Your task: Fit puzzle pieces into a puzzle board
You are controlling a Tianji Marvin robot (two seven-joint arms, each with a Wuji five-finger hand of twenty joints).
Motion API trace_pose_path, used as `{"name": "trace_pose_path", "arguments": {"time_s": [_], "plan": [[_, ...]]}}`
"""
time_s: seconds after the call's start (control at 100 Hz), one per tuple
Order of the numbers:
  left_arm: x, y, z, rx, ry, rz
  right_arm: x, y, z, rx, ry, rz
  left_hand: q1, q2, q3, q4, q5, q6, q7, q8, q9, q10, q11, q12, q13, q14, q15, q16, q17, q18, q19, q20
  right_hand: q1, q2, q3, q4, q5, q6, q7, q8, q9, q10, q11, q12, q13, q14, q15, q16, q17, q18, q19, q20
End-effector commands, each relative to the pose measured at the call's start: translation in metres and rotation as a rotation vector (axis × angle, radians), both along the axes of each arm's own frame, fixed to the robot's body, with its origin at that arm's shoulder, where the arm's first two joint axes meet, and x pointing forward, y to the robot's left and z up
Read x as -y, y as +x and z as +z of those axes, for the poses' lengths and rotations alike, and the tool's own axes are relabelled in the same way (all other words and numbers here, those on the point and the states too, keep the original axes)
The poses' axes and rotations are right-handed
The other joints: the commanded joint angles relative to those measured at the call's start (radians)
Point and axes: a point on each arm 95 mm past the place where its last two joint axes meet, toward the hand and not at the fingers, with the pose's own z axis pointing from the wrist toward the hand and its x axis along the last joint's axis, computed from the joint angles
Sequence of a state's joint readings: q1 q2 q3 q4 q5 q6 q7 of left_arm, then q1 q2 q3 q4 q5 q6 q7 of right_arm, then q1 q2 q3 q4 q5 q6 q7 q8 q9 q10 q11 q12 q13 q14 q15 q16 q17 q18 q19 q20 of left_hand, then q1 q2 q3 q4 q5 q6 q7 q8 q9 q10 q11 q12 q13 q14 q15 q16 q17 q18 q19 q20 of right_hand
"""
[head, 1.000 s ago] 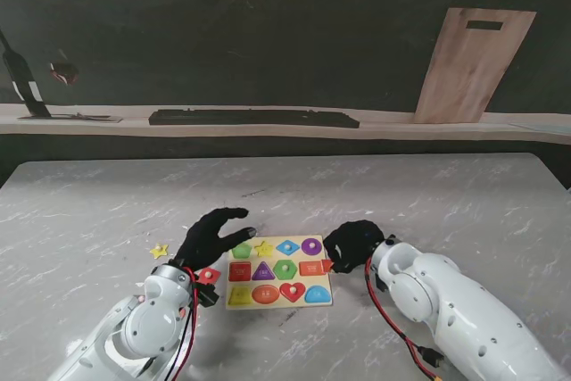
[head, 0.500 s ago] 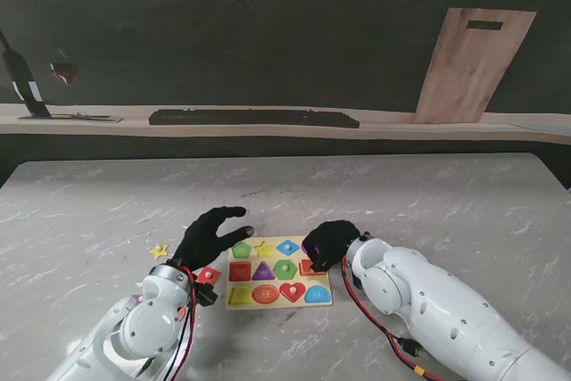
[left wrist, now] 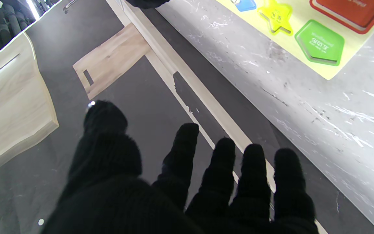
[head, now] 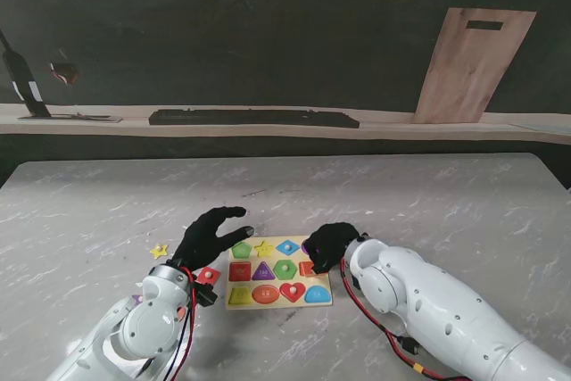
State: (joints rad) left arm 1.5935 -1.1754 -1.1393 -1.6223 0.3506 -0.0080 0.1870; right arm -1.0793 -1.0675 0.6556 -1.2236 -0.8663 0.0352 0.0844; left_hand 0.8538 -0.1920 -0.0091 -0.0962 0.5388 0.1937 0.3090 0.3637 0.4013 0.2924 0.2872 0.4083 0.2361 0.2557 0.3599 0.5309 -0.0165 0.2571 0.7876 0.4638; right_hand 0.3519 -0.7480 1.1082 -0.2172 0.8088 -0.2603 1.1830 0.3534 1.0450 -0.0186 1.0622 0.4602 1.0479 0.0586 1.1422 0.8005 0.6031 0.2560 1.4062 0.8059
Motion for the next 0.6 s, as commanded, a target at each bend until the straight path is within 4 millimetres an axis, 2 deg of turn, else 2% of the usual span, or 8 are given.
{"name": "trace_pose_path", "arguments": {"time_s": [0.0, 0.59], "plan": [[0.0018, -0.0006, 0.0007, 0.000, -0.007, -0.004, -0.0007, -0.0021, -0.0056, -0.010, -0.009, 0.001, -0.012, 0.023, -0.024, 0.031, 0.017, -0.020, -0.003, -0.006, 0.010, -0.009, -0.014, -0.009, 0.023, -0.010, -0.024, -0.004, -0.009, 0.099, -0.012, 0.011, 0.063, 0.018, 0.066, 0.057, 0.038, -0.100, 0.017, -0.007, 0.021, 0.024, 0.029, -0.005, 0.027, -0.005, 0.038, 0.008, 0.013, 0.022, 0.054, 0.014], [0.0016, -0.0002, 0.0002, 0.001, -0.006, -0.004, -0.0087, 0.0000, -0.0105, -0.011, 0.000, 0.001, -0.012, 0.023, -0.024, 0.031, 0.016, -0.021, -0.001, -0.005, 0.010, -0.009, -0.014, -0.009, 0.023, -0.011, -0.024, -0.004, -0.009, 0.099, -0.012, 0.011, 0.063, 0.021, 0.058, 0.053, 0.039, -0.085, 0.020, -0.014, 0.030, 0.029, 0.039, 0.007, 0.036, -0.001, 0.050, 0.008, 0.019, 0.019, 0.064, 0.012]]}}
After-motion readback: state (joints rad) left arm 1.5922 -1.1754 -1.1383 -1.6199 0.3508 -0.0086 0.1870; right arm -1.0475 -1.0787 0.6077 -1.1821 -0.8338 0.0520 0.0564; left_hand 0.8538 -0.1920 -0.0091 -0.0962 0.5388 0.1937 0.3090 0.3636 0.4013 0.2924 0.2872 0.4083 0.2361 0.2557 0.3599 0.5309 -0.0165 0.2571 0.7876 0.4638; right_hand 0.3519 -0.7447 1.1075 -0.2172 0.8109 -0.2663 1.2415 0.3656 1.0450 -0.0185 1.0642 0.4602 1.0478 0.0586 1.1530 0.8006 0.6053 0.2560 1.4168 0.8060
